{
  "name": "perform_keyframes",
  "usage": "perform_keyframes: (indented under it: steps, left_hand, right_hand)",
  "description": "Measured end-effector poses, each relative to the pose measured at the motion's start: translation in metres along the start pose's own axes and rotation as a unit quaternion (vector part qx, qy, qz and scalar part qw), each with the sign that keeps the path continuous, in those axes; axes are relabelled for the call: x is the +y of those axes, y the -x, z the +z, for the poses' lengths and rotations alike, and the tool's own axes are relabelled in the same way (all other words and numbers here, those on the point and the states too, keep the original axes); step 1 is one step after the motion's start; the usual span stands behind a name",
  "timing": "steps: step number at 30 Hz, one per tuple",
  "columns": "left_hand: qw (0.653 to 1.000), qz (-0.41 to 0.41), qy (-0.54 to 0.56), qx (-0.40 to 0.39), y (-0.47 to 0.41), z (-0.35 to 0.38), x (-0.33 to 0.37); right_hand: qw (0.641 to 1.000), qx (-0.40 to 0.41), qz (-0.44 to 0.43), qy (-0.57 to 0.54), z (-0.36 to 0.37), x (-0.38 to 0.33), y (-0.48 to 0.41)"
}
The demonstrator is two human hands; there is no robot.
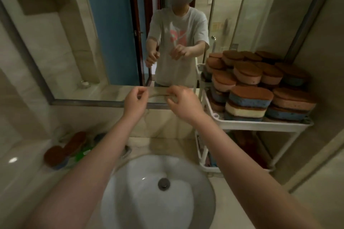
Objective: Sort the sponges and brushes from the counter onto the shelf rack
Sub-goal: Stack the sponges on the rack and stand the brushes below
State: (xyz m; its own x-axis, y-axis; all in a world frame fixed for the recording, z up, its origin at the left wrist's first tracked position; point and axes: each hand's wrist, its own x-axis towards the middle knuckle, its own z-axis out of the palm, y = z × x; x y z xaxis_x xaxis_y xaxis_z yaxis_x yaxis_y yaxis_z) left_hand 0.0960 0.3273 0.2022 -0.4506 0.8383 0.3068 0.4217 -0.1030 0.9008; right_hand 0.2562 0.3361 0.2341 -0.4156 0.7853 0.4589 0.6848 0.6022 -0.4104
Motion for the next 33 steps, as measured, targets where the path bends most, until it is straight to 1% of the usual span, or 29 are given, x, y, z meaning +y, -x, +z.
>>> perform_keyframes:
  steps: [4, 6, 9, 12, 15, 19, 23, 27, 30, 33]
  left_hand:
    - [0.997, -0.075, -0.023, 0.007, -0.005, -0.063, -0.071]
    - [0.993, -0.114, -0.030, -0.008, -0.006, -0.095, -0.104]
    - [0.984, -0.160, -0.062, -0.050, -0.006, -0.141, -0.149]
    - [0.975, -0.200, -0.086, -0.047, -0.007, -0.179, -0.191]
    - [0.967, -0.228, -0.105, -0.050, -0.004, -0.206, -0.222]
    - [0.948, -0.292, -0.119, -0.041, -0.002, -0.242, -0.269]
    - [0.938, -0.318, -0.134, -0.024, 0.003, -0.266, -0.303]
    - [0.927, -0.332, -0.171, 0.000, 0.006, -0.280, -0.329]
    - [0.914, -0.343, -0.216, 0.003, 0.004, -0.284, -0.346]
    - [0.905, -0.344, -0.249, -0.009, -0.002, -0.281, -0.357]
  right_hand:
    - [0.991, -0.093, 0.067, -0.065, 0.064, -0.041, -0.006]
    - [0.984, -0.133, 0.085, -0.082, 0.098, -0.061, -0.008]
    - [0.972, -0.190, 0.099, -0.098, 0.148, -0.085, -0.008]
    - [0.959, -0.239, 0.101, -0.109, 0.195, -0.110, -0.008]
    - [0.954, -0.263, 0.104, -0.100, 0.229, -0.128, -0.008]
    - [0.950, -0.299, 0.065, -0.059, 0.276, -0.150, -0.018]
    - [0.933, -0.359, 0.013, 0.026, 0.319, -0.158, -0.037]
    - [0.903, -0.412, -0.033, 0.119, 0.368, -0.160, -0.054]
    - [0.861, -0.466, -0.070, 0.190, 0.397, -0.161, -0.061]
    - [0.843, -0.478, -0.114, 0.220, 0.420, -0.160, -0.065]
